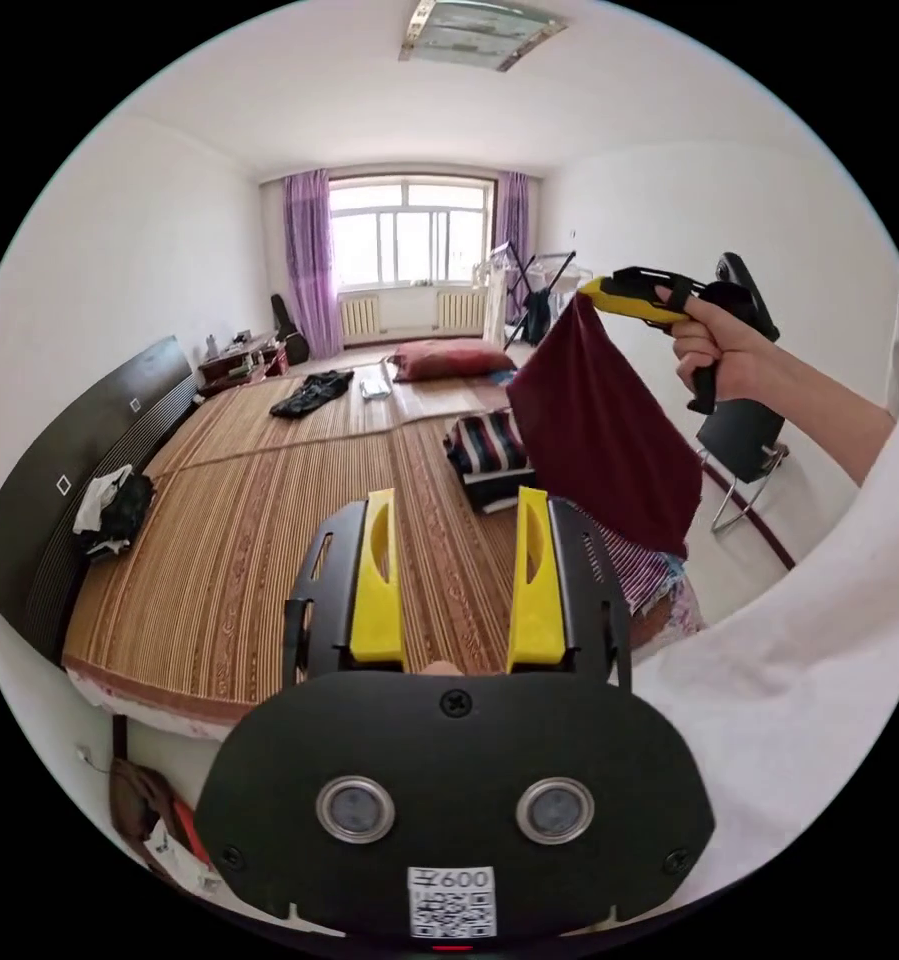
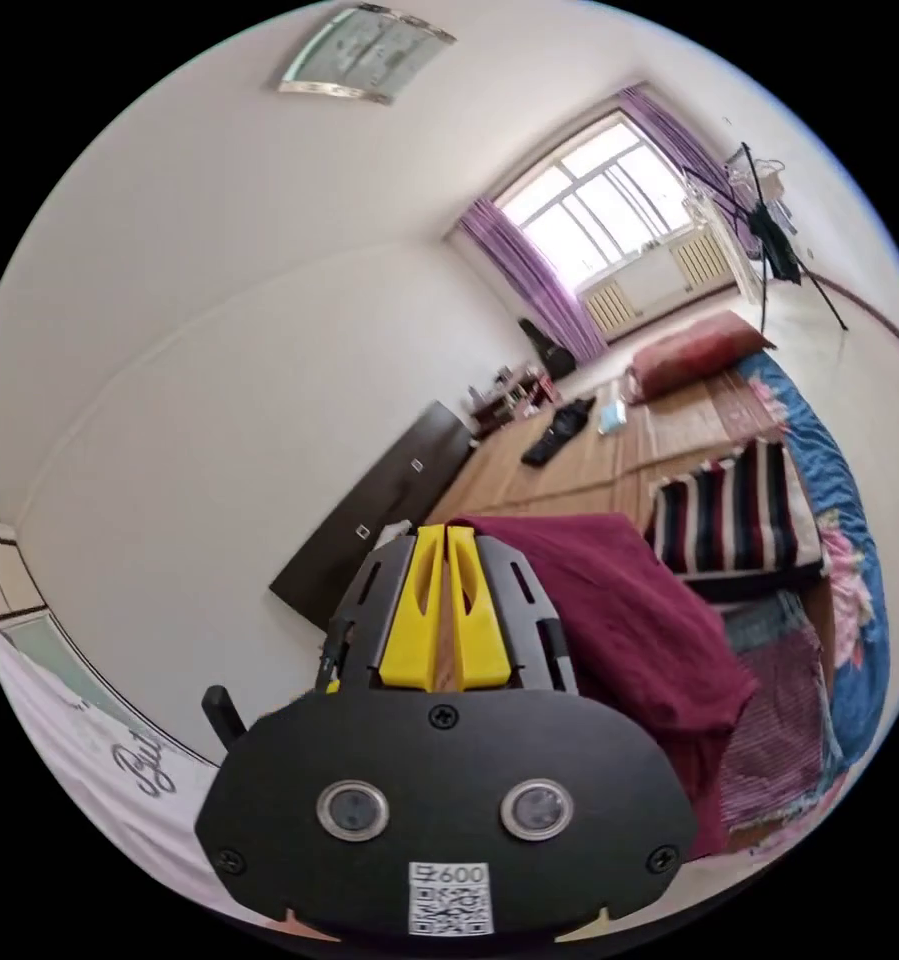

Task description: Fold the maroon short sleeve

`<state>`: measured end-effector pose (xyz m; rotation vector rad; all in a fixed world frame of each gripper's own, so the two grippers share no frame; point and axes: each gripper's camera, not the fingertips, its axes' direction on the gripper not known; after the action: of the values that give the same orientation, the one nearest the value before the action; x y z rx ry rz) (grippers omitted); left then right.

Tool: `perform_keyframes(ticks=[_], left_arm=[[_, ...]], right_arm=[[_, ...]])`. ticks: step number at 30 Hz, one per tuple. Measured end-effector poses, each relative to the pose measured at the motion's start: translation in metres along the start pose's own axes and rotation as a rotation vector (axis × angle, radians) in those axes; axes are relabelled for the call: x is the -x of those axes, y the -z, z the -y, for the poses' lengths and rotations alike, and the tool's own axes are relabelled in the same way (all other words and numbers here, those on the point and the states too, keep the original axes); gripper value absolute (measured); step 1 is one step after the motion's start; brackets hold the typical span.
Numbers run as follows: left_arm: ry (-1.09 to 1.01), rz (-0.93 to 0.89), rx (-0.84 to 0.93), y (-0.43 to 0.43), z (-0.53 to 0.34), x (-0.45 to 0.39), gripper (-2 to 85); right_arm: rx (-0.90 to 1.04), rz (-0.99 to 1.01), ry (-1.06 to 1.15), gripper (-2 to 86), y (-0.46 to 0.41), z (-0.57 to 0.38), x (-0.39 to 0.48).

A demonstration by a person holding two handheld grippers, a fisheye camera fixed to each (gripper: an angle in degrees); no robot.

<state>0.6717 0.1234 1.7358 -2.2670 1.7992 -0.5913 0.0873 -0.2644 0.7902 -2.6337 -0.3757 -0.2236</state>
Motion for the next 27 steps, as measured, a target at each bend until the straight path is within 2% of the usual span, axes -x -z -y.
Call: perform_keyframes(ticks=[4, 6, 9, 11, 12, 15, 19, 21, 22, 25, 27], left_arm=[[-0.003, -0.052, -0.072, 0.026, 0.043, 0.014, 22.0], [-0.011, -0.061, -0.083, 0.037, 0.06, 0.025, 22.1], [-0.088, 0.049, -0.097, 0.049, 0.079, 0.051, 18.7], [-0.107, 0.116, -0.074, 0.05, 0.084, 0.075, 10.8], [-0.081, 0.179, -0.064, 0.054, 0.082, 0.094, 3.3], [-0.031, 0.392, -0.064, 0.071, 0.064, 0.137, 1.7], [-0.067, 0.609, 0.165, 0.065, 0.052, 0.196, 0.9], [0.031, 0.646, 0.224, 0.066, 0.048, 0.231, 0.9], [0.151, 0.621, 0.229, 0.074, 0.045, 0.257, 0.9], [0.439, 0.516, 0.155, 0.097, 0.027, 0.31, 0.8], [0.487, 0.481, 0.119, 0.098, 0.016, 0.331, 0.8]], right_arm=[[-0.005, 0.05, 0.168, -0.8, -0.007, 0.036, 0.091], [-0.039, 0.222, 0.159, -0.8, -0.018, 0.038, 0.129], [-0.077, 0.347, 0.175, -0.8, -0.034, 0.026, 0.168], [-0.079, 0.386, 0.198, -0.8, -0.052, 0.018, 0.182], [-0.07, 0.4, 0.217, -0.8, -0.067, 0.012, 0.187], [0.0, 0.413, 0.252, -0.8, -0.119, -0.005, 0.192], [0.132, 0.47, 0.239, -0.8, -0.196, -0.044, 0.204], [0.233, 0.476, 0.17, -0.8, -0.24, -0.071, 0.211], [0.251, 0.471, 0.159, -0.8, -0.248, -0.077, 0.213], [0.329, 0.449, 0.135, -0.8, -0.28, -0.103, 0.218], [0.403, 0.437, 0.124, -0.8, -0.308, -0.118, 0.223]])
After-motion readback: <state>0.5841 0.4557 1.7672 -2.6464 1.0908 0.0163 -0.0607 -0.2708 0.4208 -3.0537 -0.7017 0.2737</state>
